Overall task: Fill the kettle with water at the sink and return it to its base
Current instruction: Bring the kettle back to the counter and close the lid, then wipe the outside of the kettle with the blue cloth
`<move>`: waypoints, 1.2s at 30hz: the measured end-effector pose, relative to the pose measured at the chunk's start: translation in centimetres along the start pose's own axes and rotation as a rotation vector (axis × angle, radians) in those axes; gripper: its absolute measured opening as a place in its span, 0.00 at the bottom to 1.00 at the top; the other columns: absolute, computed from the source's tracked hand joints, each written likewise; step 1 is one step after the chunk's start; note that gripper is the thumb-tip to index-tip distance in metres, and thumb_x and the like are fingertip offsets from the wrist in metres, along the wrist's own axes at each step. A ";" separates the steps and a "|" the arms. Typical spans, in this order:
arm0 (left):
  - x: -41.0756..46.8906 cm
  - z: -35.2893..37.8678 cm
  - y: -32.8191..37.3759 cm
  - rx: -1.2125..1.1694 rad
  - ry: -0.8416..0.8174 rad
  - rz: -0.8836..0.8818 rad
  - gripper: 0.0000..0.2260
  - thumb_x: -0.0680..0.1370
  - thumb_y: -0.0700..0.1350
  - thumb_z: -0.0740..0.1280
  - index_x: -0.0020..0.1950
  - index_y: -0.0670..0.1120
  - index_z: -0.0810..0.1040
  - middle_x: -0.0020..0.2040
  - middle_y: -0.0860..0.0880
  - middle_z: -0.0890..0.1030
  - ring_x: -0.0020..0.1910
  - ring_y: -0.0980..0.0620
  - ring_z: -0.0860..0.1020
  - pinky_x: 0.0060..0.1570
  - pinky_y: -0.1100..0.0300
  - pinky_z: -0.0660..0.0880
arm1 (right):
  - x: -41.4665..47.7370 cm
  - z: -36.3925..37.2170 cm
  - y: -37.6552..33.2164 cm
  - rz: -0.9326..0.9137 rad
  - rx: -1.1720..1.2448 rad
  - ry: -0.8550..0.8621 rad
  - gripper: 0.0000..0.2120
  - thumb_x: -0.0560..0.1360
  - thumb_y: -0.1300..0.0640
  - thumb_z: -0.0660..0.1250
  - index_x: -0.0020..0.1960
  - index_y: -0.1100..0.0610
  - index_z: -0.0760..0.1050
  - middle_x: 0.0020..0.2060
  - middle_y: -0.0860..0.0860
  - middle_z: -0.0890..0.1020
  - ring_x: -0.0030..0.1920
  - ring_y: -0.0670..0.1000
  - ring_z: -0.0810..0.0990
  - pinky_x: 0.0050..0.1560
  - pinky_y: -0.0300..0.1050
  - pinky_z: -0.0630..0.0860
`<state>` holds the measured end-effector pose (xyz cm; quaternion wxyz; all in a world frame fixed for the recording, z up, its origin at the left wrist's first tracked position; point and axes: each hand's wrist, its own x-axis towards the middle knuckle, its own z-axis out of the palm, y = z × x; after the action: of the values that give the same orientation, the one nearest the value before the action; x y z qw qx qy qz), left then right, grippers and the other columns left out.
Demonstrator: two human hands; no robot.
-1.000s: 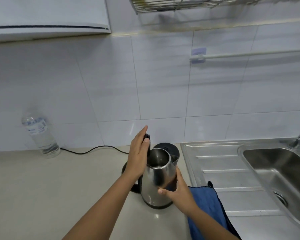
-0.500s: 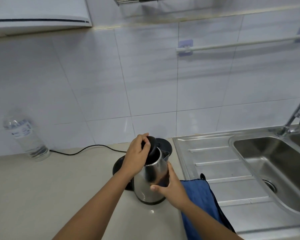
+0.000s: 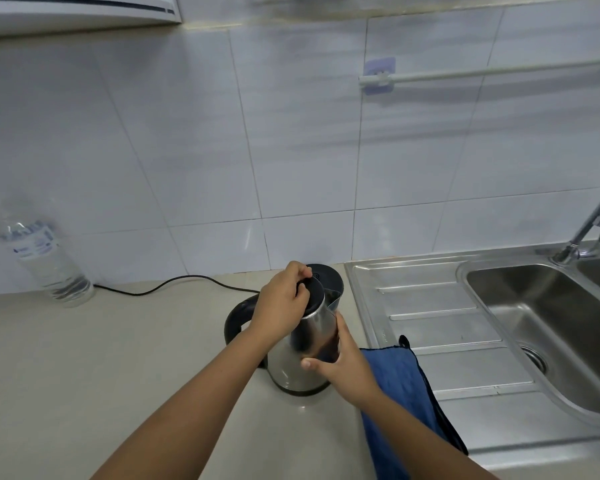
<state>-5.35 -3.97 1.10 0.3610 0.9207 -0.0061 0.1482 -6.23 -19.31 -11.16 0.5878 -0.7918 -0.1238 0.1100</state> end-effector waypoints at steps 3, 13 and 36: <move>0.2 0.5 -0.4 0.138 0.019 0.057 0.10 0.78 0.40 0.58 0.55 0.50 0.74 0.60 0.52 0.79 0.58 0.54 0.76 0.53 0.60 0.72 | 0.0 0.0 0.1 0.003 -0.001 0.010 0.53 0.59 0.34 0.82 0.74 0.27 0.54 0.65 0.27 0.74 0.66 0.38 0.74 0.61 0.39 0.76; 1.0 0.1 -0.9 0.302 -0.057 0.124 0.09 0.79 0.49 0.57 0.56 0.51 0.74 0.59 0.54 0.79 0.57 0.53 0.75 0.49 0.57 0.73 | -0.2 0.0 -0.1 -0.013 0.006 0.000 0.55 0.59 0.35 0.82 0.76 0.29 0.52 0.68 0.31 0.72 0.68 0.40 0.72 0.64 0.41 0.75; -2.8 -2.4 -7.9 -0.171 0.274 -0.317 0.19 0.79 0.61 0.54 0.44 0.49 0.77 0.39 0.52 0.81 0.42 0.53 0.79 0.38 0.61 0.69 | -4.0 -3.1 3.2 0.442 -0.866 0.137 0.52 0.70 0.25 0.62 0.82 0.45 0.39 0.80 0.58 0.33 0.80 0.67 0.40 0.74 0.73 0.44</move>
<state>-7.70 3.21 -3.27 0.4538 0.8476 0.1753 0.2121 -8.77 -24.35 -13.24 0.1740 -0.9763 0.0518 0.1181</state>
